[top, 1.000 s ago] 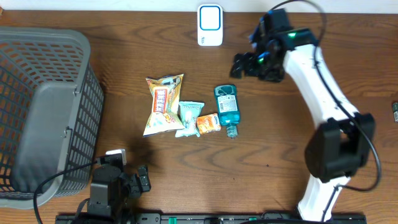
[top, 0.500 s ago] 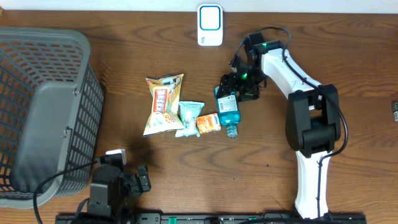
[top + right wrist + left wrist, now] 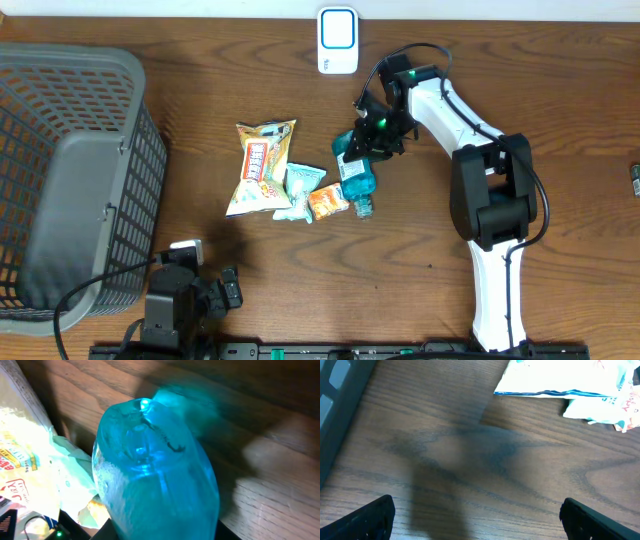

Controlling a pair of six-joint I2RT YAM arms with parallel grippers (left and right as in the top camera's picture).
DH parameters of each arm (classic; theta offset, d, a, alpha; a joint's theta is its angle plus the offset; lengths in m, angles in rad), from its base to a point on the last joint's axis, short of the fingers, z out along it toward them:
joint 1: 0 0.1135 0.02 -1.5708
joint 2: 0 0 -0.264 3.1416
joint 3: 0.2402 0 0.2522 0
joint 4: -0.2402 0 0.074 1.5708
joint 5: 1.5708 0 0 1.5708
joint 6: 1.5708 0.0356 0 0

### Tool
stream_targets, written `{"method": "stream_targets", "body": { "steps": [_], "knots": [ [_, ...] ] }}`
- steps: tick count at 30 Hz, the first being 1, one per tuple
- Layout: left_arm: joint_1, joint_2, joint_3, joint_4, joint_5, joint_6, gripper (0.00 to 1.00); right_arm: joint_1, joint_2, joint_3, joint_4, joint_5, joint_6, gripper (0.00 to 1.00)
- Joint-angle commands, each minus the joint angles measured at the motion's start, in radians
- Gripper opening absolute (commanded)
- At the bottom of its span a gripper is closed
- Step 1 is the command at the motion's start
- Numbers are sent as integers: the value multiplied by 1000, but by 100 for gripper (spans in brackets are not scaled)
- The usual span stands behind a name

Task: Scan the item barcode
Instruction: 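Move the right gripper to the teal bottle and grasp it, then lift the teal bottle and carry it toward the scanner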

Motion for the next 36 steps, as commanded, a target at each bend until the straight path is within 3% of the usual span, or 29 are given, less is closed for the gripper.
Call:
{"method": "stream_targets", "body": {
  "steps": [1,8,18,21,28,30,32,35,36],
  "knots": [
    [5,-2,5,-3,-5,12,98,-2,19,-12,-19,368,14,5],
    [5,-2,5,-3,-5,12,98,40,-123,-9,-44,687,32,8],
    [5,-2,5,-3,-5,12,98,76,-96,-27,-66,698,13,15],
    [5,-2,5,-3,-5,12,98,76,-90,-27,-66,698,21,28],
    [5,-2,5,-3,-5,12,98,76,-96,-24,-68,689,35,42],
    [5,-2,5,-3,-5,12,98,76,-96,-24,-66,682,35,38],
    [5,-2,5,-3,-5,12,98,76,-96,-24,-66,678,35,27],
    [5,-2,5,-3,-5,12,98,75,-96,-24,-62,644,35,2],
    [5,-2,5,-3,-5,12,98,75,-96,-24,-62,645,35,1]
  ]
}}
